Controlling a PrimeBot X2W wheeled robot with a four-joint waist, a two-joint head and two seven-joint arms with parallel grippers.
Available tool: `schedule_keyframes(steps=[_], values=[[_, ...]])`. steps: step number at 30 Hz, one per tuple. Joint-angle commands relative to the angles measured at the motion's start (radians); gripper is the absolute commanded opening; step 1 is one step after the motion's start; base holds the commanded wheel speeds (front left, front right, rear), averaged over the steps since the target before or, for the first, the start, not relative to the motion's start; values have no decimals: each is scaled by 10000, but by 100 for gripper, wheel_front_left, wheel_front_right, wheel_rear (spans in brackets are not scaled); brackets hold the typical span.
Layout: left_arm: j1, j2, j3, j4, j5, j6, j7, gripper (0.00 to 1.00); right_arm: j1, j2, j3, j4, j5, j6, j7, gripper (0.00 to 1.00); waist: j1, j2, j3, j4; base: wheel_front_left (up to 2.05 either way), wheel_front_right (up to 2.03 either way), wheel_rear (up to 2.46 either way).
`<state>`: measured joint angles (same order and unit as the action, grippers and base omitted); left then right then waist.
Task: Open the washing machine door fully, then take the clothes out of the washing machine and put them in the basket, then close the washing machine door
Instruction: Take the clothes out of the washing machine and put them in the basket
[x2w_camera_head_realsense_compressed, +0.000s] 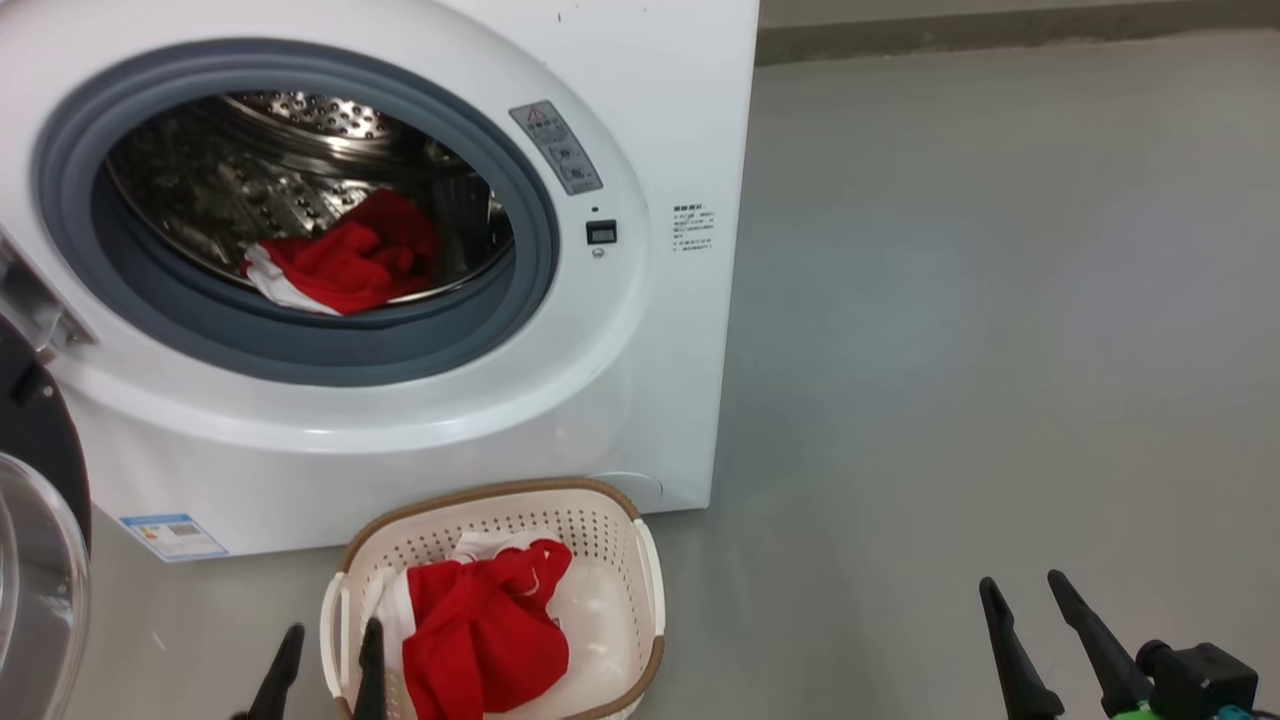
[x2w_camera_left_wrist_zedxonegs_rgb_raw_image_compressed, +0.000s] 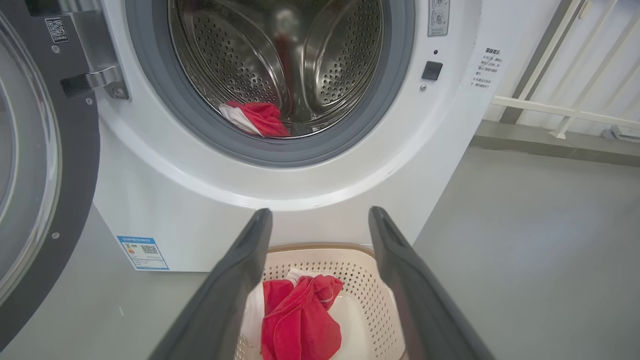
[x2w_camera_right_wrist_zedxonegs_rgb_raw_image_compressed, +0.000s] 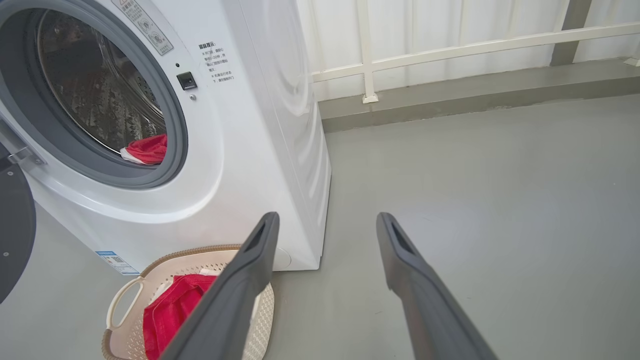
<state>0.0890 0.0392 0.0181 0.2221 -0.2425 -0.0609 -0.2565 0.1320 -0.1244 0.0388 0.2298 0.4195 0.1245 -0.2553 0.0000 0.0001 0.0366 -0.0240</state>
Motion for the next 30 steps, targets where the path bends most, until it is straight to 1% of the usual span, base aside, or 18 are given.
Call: schedule_keyframes(steps=[1,4,5,8,18,30], values=[[-742,110,248,2,215,26,-53,100,-529,-104,193,-214,-116,62,-65,100,0,-1,241,7,0,0,0],[-1418,147,183,432,528,-2,-53,100,-733,-29,221,-252,-118,62,-65,100,0,-1,545,24,0,0,0],[-1418,147,183,432,528,-2,-53,100,-733,-29,221,-252,-118,62,-65,100,0,-1,545,24,0,0,0],[-2299,305,7,959,870,-58,-53,100,-945,18,240,-274,-102,62,-65,100,0,-1,918,46,0,0,0],[-5958,1087,-712,3193,1965,-20,78,100,-1698,214,231,-400,-74,62,-65,100,0,-1,2327,-42,0,0,0],[-10080,1725,-1402,6165,2793,15,423,100,-2520,451,239,-540,-2,62,-65,100,0,-1,3916,-239,0,0,0]])
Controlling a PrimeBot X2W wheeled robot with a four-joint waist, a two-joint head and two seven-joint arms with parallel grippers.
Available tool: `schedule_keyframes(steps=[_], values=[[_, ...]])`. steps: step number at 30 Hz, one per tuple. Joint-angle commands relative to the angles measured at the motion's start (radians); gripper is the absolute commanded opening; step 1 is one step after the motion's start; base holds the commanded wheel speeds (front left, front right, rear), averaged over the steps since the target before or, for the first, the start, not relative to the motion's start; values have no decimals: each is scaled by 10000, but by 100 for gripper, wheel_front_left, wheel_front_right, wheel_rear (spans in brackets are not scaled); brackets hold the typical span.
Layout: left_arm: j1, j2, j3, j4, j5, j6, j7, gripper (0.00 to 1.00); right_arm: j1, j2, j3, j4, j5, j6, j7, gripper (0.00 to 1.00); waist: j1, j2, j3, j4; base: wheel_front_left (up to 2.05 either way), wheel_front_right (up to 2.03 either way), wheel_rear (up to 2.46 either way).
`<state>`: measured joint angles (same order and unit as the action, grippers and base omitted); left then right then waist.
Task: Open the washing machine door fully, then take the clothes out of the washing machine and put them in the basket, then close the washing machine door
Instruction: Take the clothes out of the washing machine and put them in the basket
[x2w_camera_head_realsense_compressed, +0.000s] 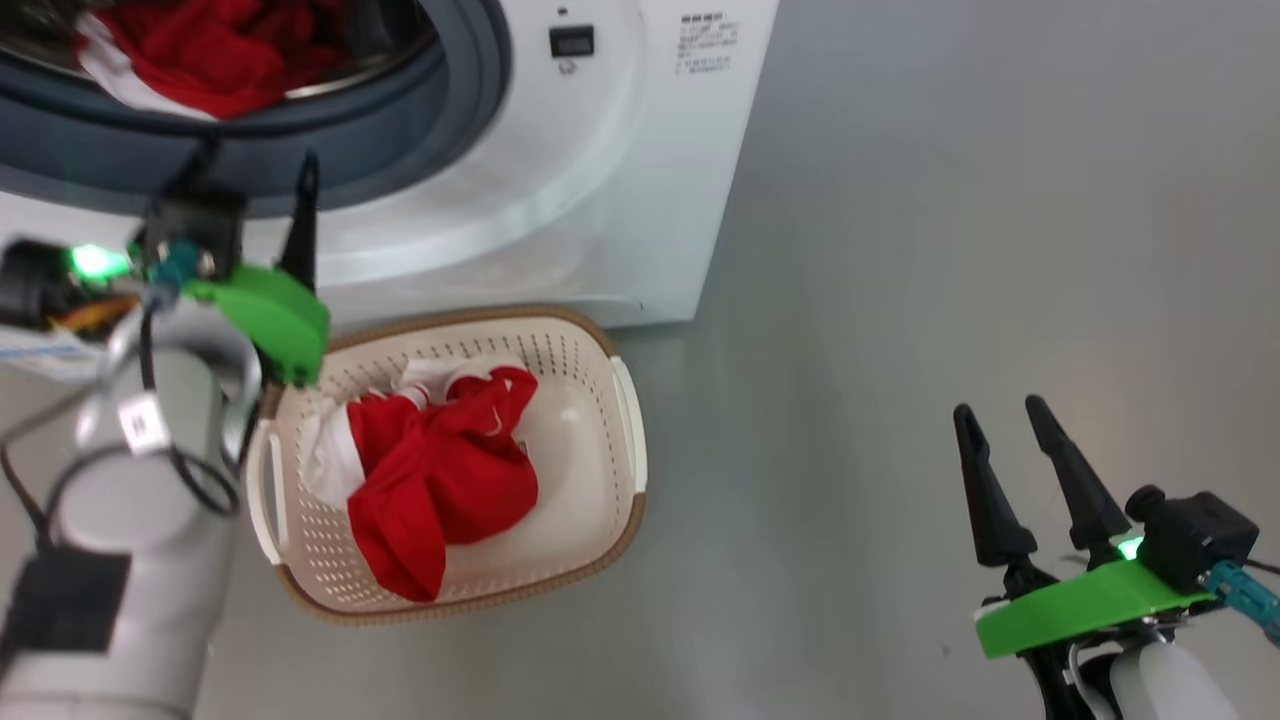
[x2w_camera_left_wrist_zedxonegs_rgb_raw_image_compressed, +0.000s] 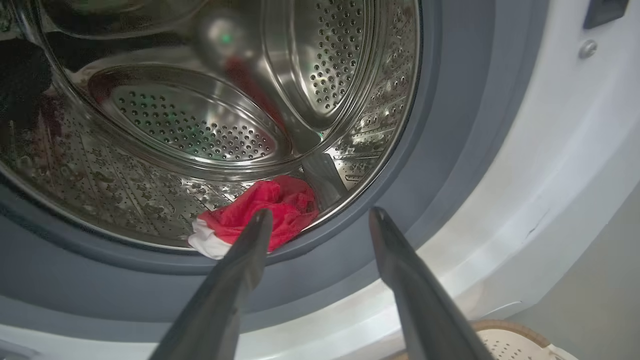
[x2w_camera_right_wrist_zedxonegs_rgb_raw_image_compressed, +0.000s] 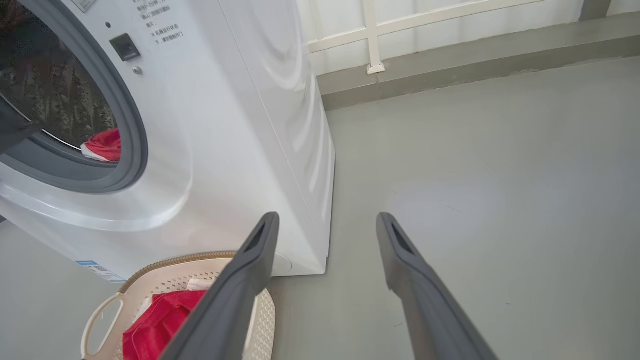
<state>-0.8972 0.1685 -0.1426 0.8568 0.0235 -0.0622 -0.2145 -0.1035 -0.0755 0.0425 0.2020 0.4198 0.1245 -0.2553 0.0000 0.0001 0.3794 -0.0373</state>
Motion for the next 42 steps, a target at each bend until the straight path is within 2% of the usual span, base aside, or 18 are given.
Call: schedule_keyframes(steps=[1,10,19,31,42], values=[[-513,477,143,51,205,44,36,100,-220,-35,180,-278,-3,62,-65,100,0,-1,604,-103,0,0,0],[-2912,807,-548,2147,945,304,701,100,-638,-107,115,-431,-2,62,-65,100,0,-1,1430,-70,0,0,0],[-4268,1042,-1093,3566,1417,654,1213,100,-881,-126,338,-447,30,62,-65,100,0,-1,1858,-305,0,0,0],[-5077,1651,-1331,4115,1444,846,1455,100,-973,-84,501,-509,117,62,-65,100,0,-1,2427,-797,0,0,0],[-5344,1917,-1589,4254,1441,1050,1688,100,-1094,-15,607,-553,163,62,-65,100,0,-1,2708,-1023,0,0,0]])
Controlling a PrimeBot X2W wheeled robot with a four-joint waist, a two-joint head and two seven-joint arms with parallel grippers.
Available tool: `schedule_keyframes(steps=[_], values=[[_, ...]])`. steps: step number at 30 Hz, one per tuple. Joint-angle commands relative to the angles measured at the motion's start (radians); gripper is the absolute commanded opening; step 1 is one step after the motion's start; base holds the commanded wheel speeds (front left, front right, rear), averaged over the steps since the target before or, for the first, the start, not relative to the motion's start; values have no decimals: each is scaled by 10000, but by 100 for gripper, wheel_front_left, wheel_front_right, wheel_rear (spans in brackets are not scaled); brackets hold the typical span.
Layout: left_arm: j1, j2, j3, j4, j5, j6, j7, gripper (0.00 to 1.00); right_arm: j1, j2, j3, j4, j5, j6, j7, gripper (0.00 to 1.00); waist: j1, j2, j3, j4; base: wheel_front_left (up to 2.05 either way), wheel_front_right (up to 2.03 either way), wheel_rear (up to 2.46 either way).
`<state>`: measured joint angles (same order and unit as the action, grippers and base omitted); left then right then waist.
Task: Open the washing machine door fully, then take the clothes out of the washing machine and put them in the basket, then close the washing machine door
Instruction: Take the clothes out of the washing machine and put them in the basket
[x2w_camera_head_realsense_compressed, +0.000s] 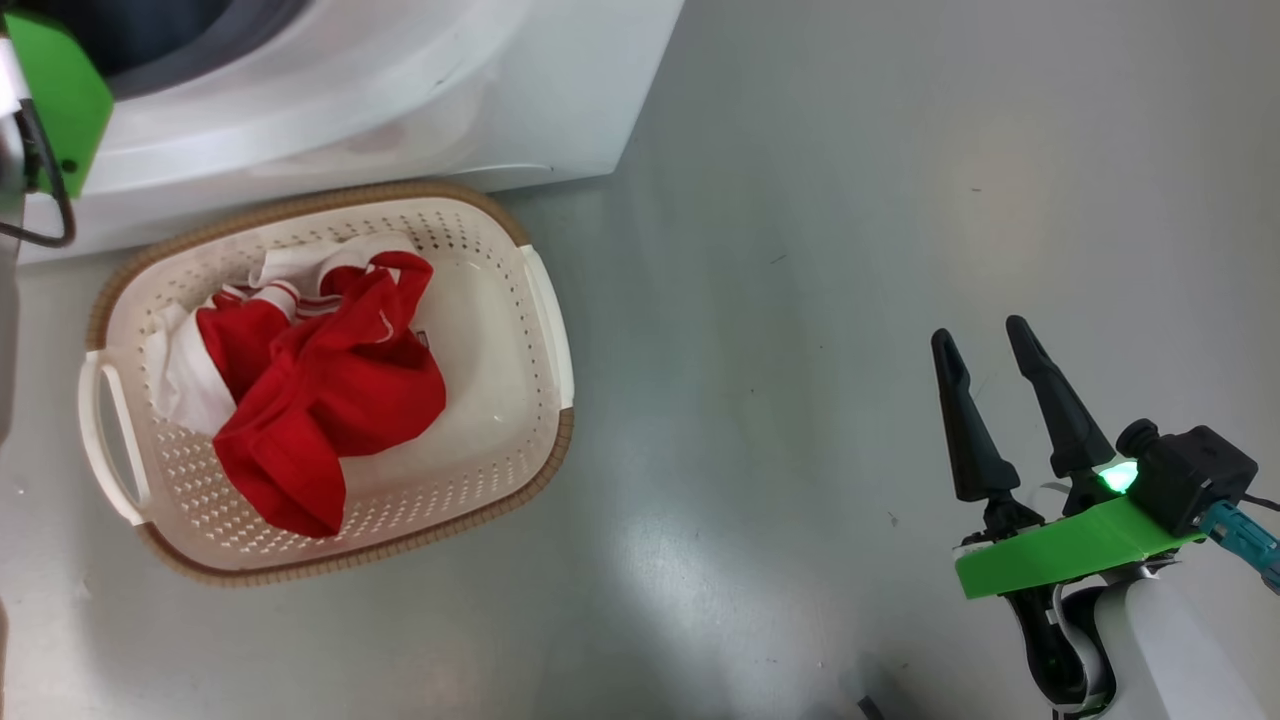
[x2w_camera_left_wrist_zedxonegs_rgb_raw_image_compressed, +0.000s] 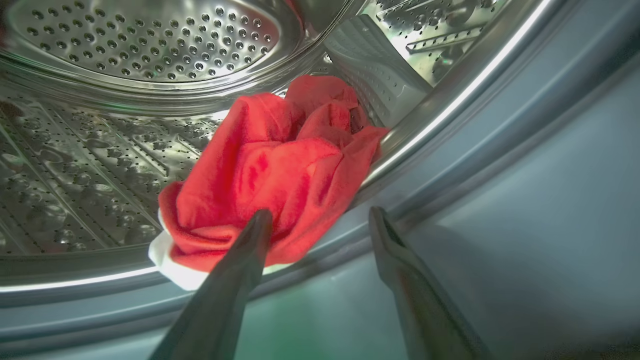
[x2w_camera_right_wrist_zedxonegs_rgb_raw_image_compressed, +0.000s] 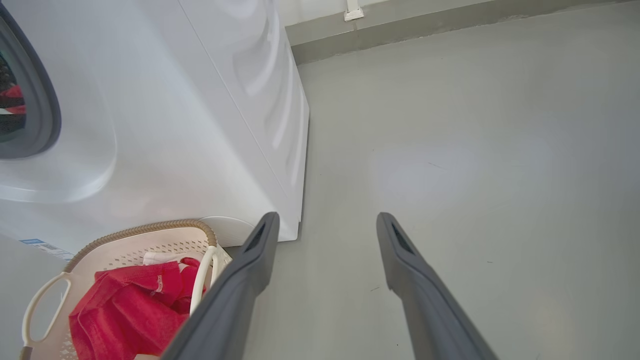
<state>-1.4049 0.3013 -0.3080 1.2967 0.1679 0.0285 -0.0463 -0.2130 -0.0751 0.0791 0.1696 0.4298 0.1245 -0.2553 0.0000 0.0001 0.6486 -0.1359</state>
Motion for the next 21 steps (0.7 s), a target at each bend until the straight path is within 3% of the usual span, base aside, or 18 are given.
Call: schedule_keyframes(steps=[1,6,7,9,13,21], values=[[-269,607,66,-137,-28,165,32,100,-8,-14,245,-230,67,62,-65,100,0,-1,20,-52,0,0,0],[-278,670,15,-112,-115,219,68,100,3,6,238,-250,67,62,-65,100,0,-1,28,-89,0,0,0],[-280,679,2,-108,-131,231,76,96,5,9,239,-253,66,62,-65,100,0,-1,30,-95,0,0,0],[-266,705,-28,-101,-156,256,100,47,10,13,248,-254,68,62,-65,100,0,-1,15,-115,0,0,0],[-231,752,-107,-89,-191,271,162,0,21,10,257,-269,71,62,-65,100,0,-1,0,-135,0,0,0],[-103,583,-59,-81,-482,332,-181,0,43,-19,193,-252,47,62,-65,100,0,-1,-100,-12,0,0,0]])
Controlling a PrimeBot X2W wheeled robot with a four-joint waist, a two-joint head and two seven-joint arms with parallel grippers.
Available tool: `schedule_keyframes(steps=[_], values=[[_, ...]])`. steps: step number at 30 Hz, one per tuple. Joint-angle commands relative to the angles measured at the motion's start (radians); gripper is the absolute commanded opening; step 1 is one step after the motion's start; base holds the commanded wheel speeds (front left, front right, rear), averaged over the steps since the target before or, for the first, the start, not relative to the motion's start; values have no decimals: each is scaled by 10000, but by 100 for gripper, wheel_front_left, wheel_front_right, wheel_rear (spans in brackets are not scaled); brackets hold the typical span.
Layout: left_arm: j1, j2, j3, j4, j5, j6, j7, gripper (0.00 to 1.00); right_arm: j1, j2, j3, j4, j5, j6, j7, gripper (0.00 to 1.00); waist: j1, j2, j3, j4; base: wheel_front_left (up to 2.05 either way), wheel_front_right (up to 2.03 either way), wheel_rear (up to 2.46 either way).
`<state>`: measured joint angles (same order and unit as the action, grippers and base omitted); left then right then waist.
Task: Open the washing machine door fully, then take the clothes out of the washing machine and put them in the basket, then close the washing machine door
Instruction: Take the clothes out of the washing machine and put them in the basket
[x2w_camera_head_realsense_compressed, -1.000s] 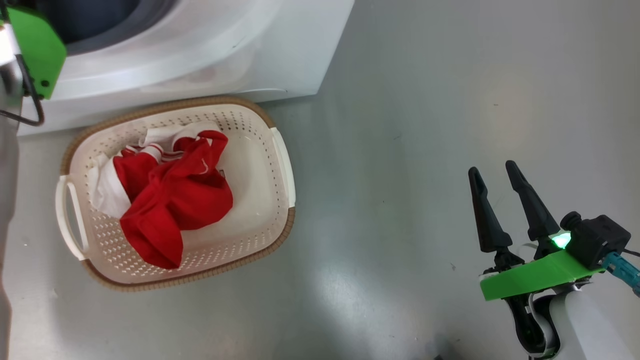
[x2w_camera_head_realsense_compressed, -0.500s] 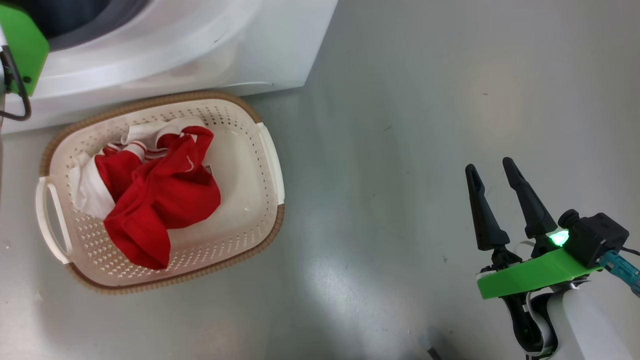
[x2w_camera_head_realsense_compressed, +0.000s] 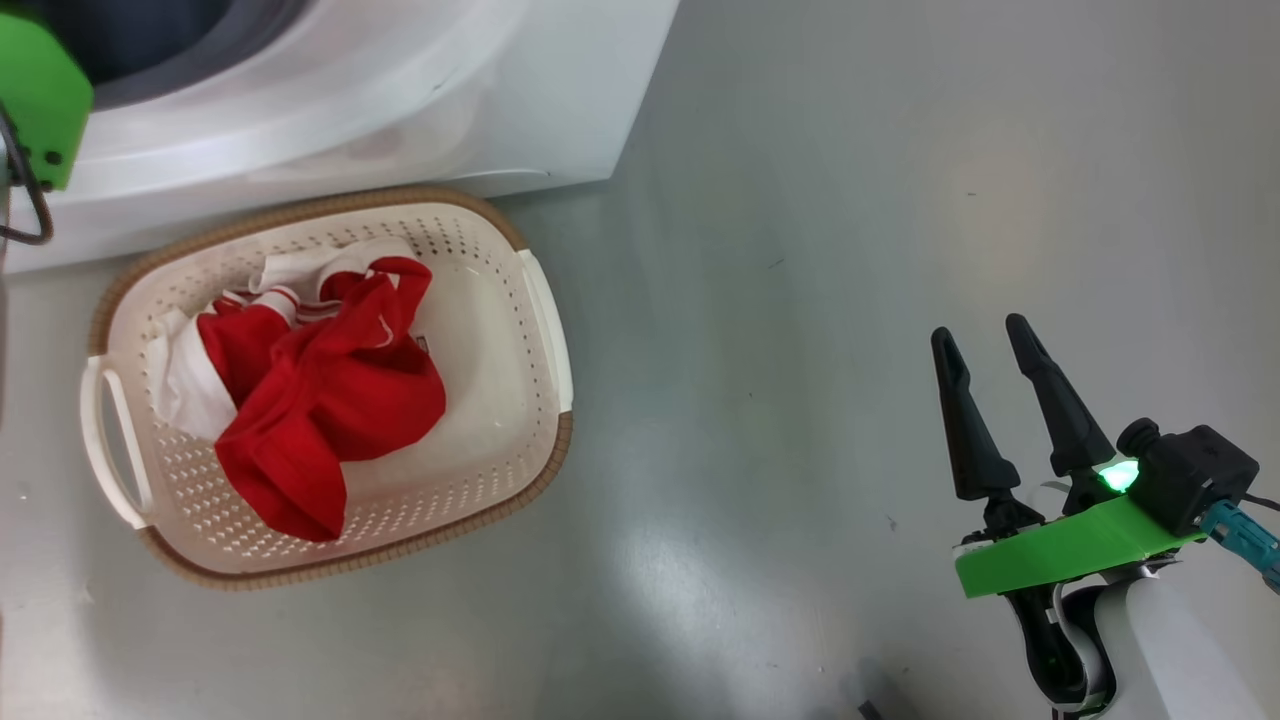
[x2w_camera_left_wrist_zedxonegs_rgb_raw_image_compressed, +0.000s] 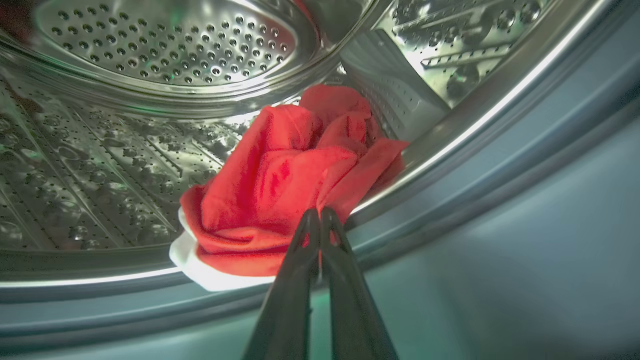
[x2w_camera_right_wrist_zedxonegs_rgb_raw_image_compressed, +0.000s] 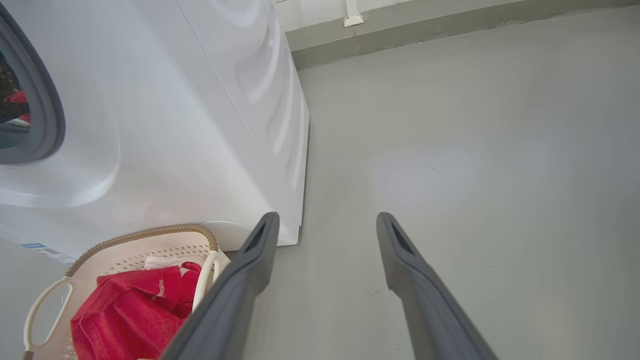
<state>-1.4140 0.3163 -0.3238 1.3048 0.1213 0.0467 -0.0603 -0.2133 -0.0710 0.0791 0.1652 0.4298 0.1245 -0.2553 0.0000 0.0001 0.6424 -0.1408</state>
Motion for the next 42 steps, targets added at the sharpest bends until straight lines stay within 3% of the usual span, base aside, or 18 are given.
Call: schedule_keyframes(steps=[1,9,17,26,42], values=[[38,368,153,-161,-111,177,-178,0,58,-67,175,-194,38,62,-65,100,0,-1,-95,76,0,0,0],[930,-517,1711,-251,-2059,170,-1675,0,284,-208,36,-132,-33,62,-65,100,0,-1,-844,473,0,0,0],[2121,-946,2634,-1675,-3174,-196,-2007,0,597,-393,-44,-149,-102,62,-65,100,0,-1,-1477,767,0,0,0],[3895,-1326,3643,-4330,-3791,-659,-2013,0,851,-504,-136,-125,-134,62,-65,100,0,-1,-2007,931,0,0,0],[6402,-2347,5286,-8148,-3694,-1500,-2014,0,1206,-587,-354,-112,-202,62,-65,100,0,-1,-2649,1308,0,0,0]])
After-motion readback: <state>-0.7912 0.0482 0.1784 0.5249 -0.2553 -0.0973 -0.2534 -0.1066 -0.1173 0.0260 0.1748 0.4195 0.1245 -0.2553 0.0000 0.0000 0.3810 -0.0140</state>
